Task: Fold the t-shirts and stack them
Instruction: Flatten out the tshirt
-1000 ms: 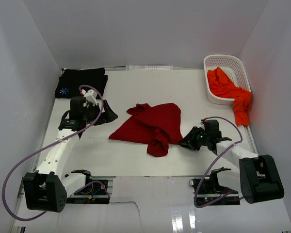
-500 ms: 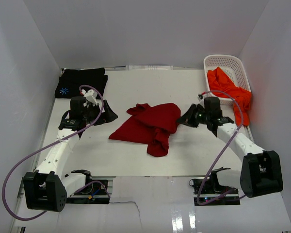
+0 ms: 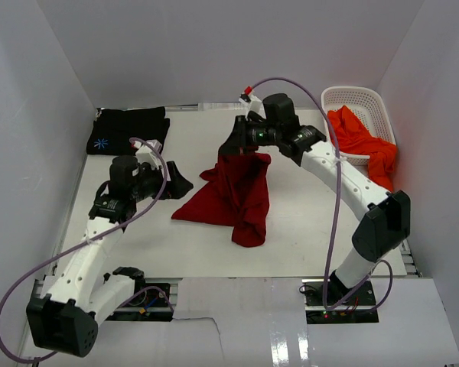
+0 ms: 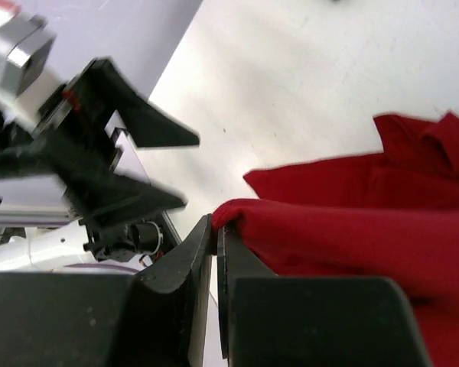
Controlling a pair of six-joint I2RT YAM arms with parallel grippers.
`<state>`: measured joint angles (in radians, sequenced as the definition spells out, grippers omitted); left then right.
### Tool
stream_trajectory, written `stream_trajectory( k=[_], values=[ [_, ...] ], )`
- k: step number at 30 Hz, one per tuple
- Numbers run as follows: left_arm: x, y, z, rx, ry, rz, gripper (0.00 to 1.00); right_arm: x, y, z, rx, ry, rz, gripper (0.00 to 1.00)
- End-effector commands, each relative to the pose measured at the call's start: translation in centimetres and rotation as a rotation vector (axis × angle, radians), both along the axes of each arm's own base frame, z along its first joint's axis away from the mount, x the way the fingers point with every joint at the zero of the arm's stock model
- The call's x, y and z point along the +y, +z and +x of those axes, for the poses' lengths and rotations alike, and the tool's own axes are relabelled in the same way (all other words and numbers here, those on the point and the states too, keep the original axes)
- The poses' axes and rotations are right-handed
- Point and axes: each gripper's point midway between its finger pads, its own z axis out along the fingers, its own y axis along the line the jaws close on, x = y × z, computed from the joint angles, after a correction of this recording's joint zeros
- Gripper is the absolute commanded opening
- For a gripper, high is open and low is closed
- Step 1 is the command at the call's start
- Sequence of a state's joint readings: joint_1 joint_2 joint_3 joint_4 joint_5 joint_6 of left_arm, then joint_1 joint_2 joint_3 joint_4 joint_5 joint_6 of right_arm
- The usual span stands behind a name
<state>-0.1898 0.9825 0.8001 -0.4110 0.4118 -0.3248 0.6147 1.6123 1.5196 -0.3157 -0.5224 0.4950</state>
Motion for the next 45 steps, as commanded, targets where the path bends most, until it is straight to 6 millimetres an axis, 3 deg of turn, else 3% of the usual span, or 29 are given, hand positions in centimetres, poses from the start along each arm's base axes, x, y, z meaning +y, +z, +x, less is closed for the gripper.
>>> stream_trajectory(
  k=[1,6,10,14,19,27,38,45],
  values=[
    [-0.9,5.3,-1.7,-0.211,-0.085,-0.011,0.98,1.6,2.9,0.9,-0.055,0.051,0.030,0.08],
    [-1.7,7.5,-2.0,-0.304,-0.121,-0.036,0.98,5.2,6.5,0.6,-0.114,0.135,0.058,0.08],
    [-3.4,8.5,-2.2,-0.336,-0.208,-0.072,0.98,6.4,8.4,1.0,-0.140,0.144,0.077,0.08],
    [-5.0,7.6,-1.6,-0.333,-0.237,-0.033,0.98,6.8,9.6,0.8,-0.139,0.161,0.098,0.08],
    [-5.8,6.8,0.0,-0.364,-0.240,0.031,0.98,6.8,9.0,0.2,-0.130,0.158,0.099,0.08],
    [-7.0,8.5,0.4,-0.431,-0.280,0.031,0.98,6.9,8.2,0.1,-0.108,0.169,0.086,0.08],
    [-9.7,5.6,2.8,-0.390,-0.275,0.139,0.98,7.2,8.1,-0.5,-0.085,0.183,0.103,0.08],
    [-7.7,6.4,5.3,-0.439,-0.079,0.197,0.98,7.2,8.0,-0.9,-0.081,0.192,0.103,0.08]
  ],
)
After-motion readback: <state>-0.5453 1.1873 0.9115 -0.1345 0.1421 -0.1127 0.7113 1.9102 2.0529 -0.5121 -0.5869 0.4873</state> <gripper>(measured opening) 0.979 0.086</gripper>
